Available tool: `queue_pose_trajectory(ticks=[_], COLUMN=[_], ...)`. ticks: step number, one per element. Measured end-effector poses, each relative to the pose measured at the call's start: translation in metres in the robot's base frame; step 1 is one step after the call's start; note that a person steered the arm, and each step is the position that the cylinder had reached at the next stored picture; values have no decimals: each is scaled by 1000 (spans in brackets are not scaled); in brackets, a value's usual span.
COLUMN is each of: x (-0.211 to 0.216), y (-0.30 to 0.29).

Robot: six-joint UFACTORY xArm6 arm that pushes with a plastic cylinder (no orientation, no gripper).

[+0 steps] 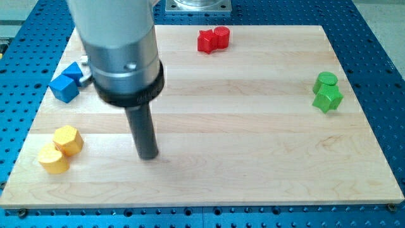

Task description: Slide your arm diagonally top right to the heart

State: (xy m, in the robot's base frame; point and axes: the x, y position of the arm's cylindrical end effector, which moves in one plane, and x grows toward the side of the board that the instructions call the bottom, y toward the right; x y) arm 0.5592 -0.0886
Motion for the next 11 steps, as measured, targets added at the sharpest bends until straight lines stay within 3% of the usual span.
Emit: queue_pose_trajectory(ticks=[1, 2, 4, 5, 6, 10, 11], x=[43, 59, 59, 59, 46, 51, 15], y=[-11, -29, -103, -113, -60, -40, -24])
